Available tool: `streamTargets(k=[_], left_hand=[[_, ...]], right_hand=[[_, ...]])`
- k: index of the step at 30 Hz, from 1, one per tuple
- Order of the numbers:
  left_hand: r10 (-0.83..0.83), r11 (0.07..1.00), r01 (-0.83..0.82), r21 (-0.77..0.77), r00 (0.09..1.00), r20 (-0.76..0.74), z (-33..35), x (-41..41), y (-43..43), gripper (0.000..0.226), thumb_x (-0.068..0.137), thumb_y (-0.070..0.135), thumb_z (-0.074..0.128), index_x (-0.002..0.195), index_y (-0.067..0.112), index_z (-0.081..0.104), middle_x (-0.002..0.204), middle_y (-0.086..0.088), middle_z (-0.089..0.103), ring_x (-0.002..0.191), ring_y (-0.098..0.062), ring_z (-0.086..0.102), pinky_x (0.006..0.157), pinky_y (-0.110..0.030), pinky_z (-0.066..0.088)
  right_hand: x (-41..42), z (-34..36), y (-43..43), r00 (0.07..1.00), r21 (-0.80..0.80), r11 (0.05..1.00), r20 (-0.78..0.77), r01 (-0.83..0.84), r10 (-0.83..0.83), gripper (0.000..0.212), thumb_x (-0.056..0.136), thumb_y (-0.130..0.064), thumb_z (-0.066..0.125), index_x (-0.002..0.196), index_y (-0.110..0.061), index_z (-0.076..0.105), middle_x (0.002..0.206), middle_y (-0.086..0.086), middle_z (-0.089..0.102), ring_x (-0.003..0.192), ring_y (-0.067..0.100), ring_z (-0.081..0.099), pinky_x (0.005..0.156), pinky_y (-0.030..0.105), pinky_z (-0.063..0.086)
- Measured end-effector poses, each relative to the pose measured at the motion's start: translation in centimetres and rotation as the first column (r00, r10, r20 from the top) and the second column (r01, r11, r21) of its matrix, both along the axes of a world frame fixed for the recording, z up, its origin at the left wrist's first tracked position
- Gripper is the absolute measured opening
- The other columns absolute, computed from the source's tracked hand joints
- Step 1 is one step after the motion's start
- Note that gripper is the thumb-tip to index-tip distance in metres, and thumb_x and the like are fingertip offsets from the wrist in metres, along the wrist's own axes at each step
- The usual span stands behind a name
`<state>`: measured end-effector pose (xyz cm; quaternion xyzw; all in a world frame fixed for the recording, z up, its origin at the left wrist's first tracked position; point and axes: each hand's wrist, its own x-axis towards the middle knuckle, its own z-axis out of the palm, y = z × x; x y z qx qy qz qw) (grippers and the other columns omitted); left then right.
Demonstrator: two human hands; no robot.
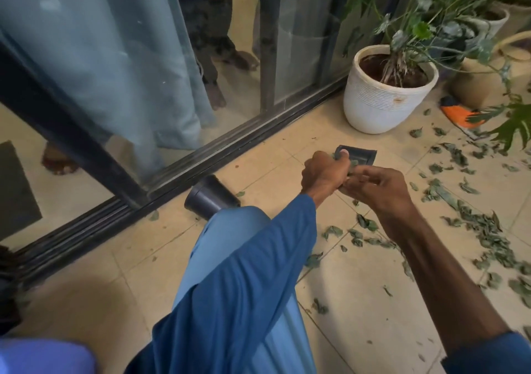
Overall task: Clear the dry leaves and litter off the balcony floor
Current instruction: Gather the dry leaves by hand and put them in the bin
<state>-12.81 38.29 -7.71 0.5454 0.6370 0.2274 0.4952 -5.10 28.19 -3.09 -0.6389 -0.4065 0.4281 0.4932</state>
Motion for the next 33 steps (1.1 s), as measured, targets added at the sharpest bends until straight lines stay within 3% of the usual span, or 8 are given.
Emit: streamTargets(k=[6, 12, 15, 19, 24, 28, 31, 33], left_hand=[[0.009, 1.000, -0.009, 0.003, 1.000, -0.004, -0.4, -1.2, 1.0, 0.056, 0.091, 0.060, 0.055, 0.100, 0.008, 0.072, 0.091, -0.012, 0.075, 0.080, -0.032, 0.074, 0.074, -0.043, 0.064], [0.091, 0.995, -0.088, 0.045, 0.994, -0.059, 0.5, -3.7, 2.0, 0.044, 0.083, 0.050, 0.063, 0.103, 0.011, 0.071, 0.101, -0.010, 0.074, 0.085, -0.033, 0.072, 0.076, -0.039, 0.062], [0.145, 0.988, -0.141, 0.070, 0.987, -0.063, 0.8, -5.6, 2.3, 0.042, 0.081, 0.049, 0.061, 0.089, 0.011, 0.074, 0.082, -0.007, 0.076, 0.072, -0.028, 0.074, 0.066, -0.036, 0.063], [0.117, 0.992, -0.117, 0.035, 0.993, 0.016, 1.7, -8.3, 2.6, 0.032, 0.097, 0.026, 0.063, 0.071, 0.009, 0.068, 0.059, -0.003, 0.067, 0.040, -0.014, 0.056, 0.036, -0.020, 0.039], [0.079, 0.996, -0.080, 0.033, 0.996, 0.044, 2.4, -9.0, 2.0, 0.028, 0.097, 0.019, 0.064, 0.071, 0.009, 0.063, 0.056, -0.003, 0.063, 0.034, -0.010, 0.049, 0.031, -0.019, 0.032], [0.043, 0.998, -0.044, 0.037, 0.999, 0.032, 2.8, -8.7, 1.2, 0.024, 0.095, 0.019, 0.065, 0.074, 0.009, 0.064, 0.054, -0.001, 0.063, 0.035, -0.011, 0.048, 0.032, -0.018, 0.033], [0.005, 0.999, -0.005, 0.035, 1.000, -0.005, 2.9, -8.5, 0.6, 0.021, 0.096, 0.020, 0.066, 0.078, 0.008, 0.066, 0.059, -0.002, 0.065, 0.040, -0.014, 0.050, 0.034, -0.019, 0.035], [-0.017, 0.999, 0.018, 0.032, 1.000, -0.026, 2.8, -8.6, 0.4, 0.023, 0.096, 0.021, 0.065, 0.077, 0.008, 0.065, 0.060, -0.002, 0.065, 0.043, -0.014, 0.052, 0.034, -0.019, 0.036]], right_hand=[[-1.7, -1.2, 1.8, 0.943, -0.014, 0.988, 0.300, 0.155, -0.143, 0.013, 0.080, -0.003, 0.079, 0.087, -0.014, 0.078, 0.080, 0.007, 0.078, 0.068, 0.014, 0.071, 0.064, 0.030, 0.057], [-3.6, 0.2, 2.3, 0.989, -0.048, 0.988, -0.007, 0.145, -0.145, 0.029, 0.084, 0.004, 0.074, 0.112, -0.002, 0.068, 0.085, 0.014, 0.076, 0.074, 0.024, 0.076, 0.058, 0.024, 0.059], [-3.8, -0.9, 0.7, 0.987, -0.024, 0.994, -0.118, 0.110, -0.112, 0.033, 0.092, 0.009, 0.060, 0.124, 0.002, 0.057, 0.098, 0.018, 0.075, 0.079, 0.030, 0.077, 0.070, 0.038, 0.063], [-2.8, -7.8, -2.2, 0.956, -0.162, 0.985, 0.293, 0.055, -0.005, 0.021, 0.094, 0.003, 0.059, 0.111, -0.007, 0.068, 0.091, 0.007, 0.076, 0.074, 0.022, 0.075, 0.067, 0.044, 0.064], [-3.7, -18.7, -6.3, 0.651, -0.384, 0.916, 0.667, -0.115, 0.362, 0.031, 0.094, -0.009, 0.062, 0.124, -0.015, 0.066, 0.124, 0.009, 0.067, 0.107, 0.021, 0.064, 0.093, 0.034, 0.056], [-4.5, -21.7, -6.8, 0.401, -0.381, 0.910, 0.817, -0.164, 0.414, 0.041, 0.094, 0.005, 0.052, 0.131, -0.010, 0.060, 0.128, 0.013, 0.056, 0.114, 0.028, 0.055, 0.087, 0.034, 0.053], [-4.0, -21.9, -6.0, 0.389, -0.442, 0.880, 0.790, -0.174, 0.474, 0.033, 0.091, 0.006, 0.053, 0.116, -0.008, 0.068, 0.112, 0.012, 0.065, 0.098, 0.029, 0.064, 0.079, 0.034, 0.052], [-2.6, -21.8, -5.6, 0.516, -0.444, 0.881, 0.723, -0.162, 0.460, 0.025, 0.089, -0.001, 0.060, 0.104, -0.014, 0.075, 0.103, 0.008, 0.072, 0.091, 0.027, 0.069, 0.077, 0.033, 0.055]])
